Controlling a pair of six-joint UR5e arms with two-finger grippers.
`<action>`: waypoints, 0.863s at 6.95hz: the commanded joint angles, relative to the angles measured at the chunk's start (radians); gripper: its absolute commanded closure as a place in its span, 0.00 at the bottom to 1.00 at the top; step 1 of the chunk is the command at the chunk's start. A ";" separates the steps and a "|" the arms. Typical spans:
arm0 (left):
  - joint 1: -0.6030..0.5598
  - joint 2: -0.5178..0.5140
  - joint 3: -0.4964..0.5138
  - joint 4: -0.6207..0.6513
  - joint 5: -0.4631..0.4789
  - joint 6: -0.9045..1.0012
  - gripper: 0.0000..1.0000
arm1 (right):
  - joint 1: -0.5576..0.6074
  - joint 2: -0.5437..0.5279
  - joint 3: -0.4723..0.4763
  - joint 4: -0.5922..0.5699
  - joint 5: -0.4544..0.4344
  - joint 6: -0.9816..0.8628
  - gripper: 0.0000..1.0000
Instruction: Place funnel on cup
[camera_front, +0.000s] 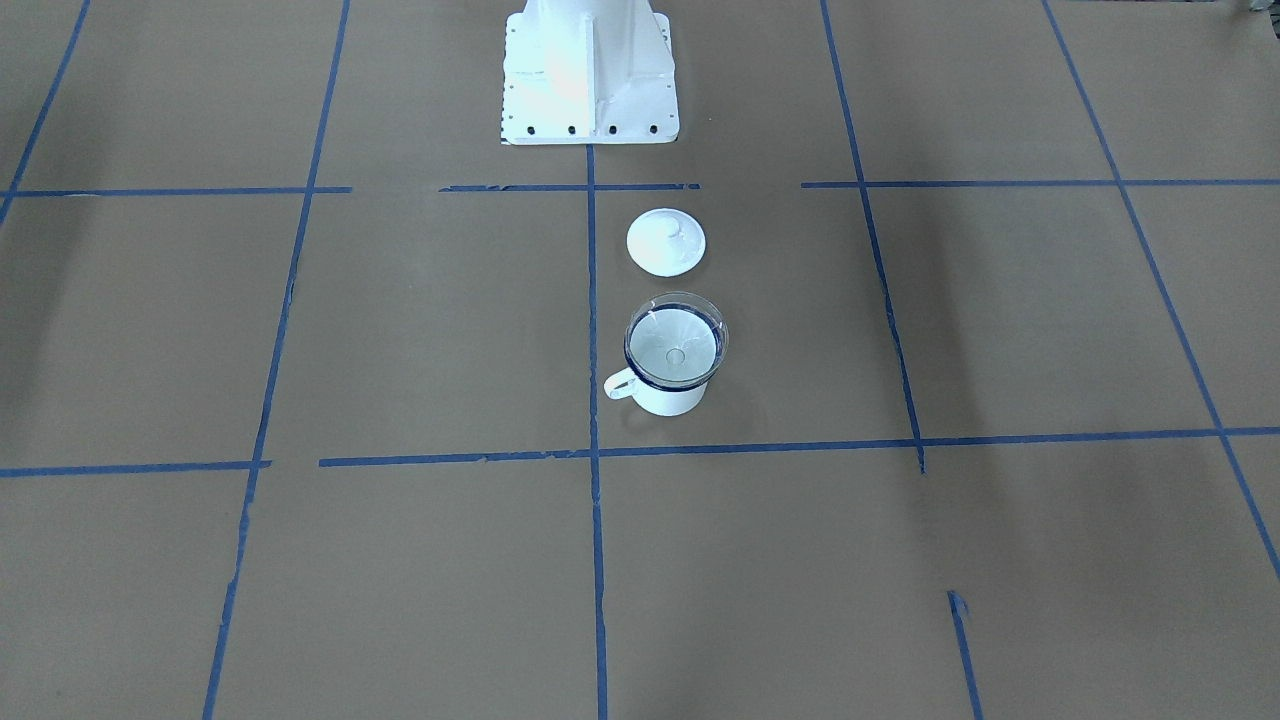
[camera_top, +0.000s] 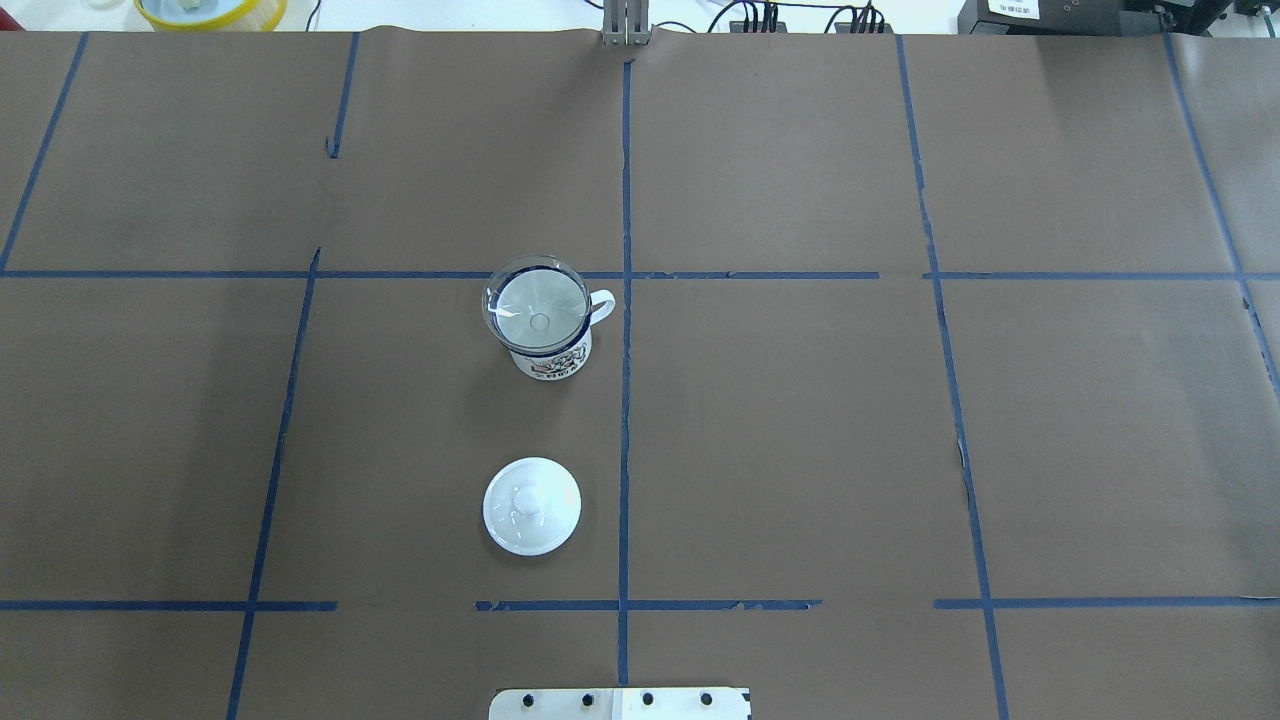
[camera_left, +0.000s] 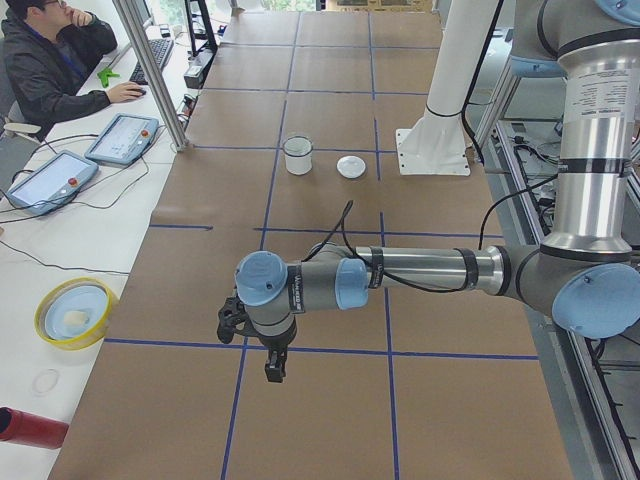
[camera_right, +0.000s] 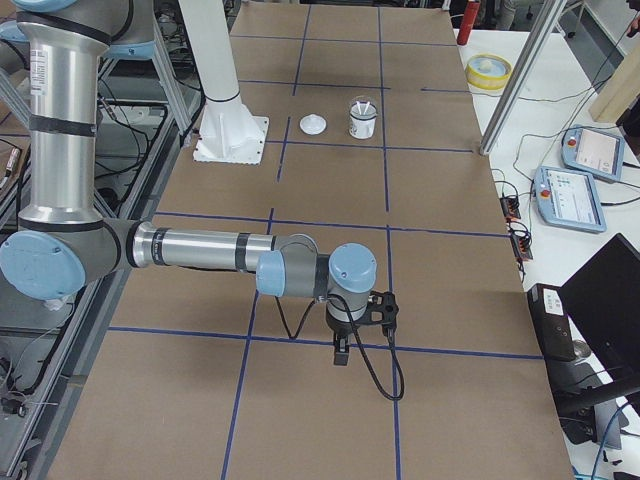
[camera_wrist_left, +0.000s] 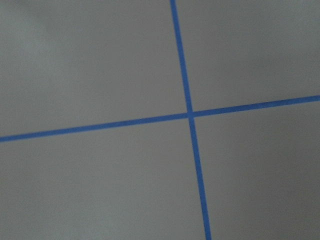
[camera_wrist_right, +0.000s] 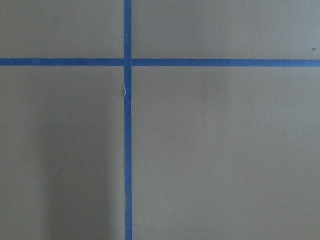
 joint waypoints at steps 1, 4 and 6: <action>0.002 0.019 0.005 -0.052 -0.049 -0.003 0.00 | 0.000 0.000 0.000 0.000 0.000 0.000 0.00; -0.001 0.029 0.014 -0.059 -0.052 0.008 0.00 | 0.000 0.000 0.000 0.000 0.000 0.000 0.00; -0.001 0.026 -0.003 -0.059 -0.045 0.003 0.00 | 0.000 0.000 0.000 0.000 0.000 0.000 0.00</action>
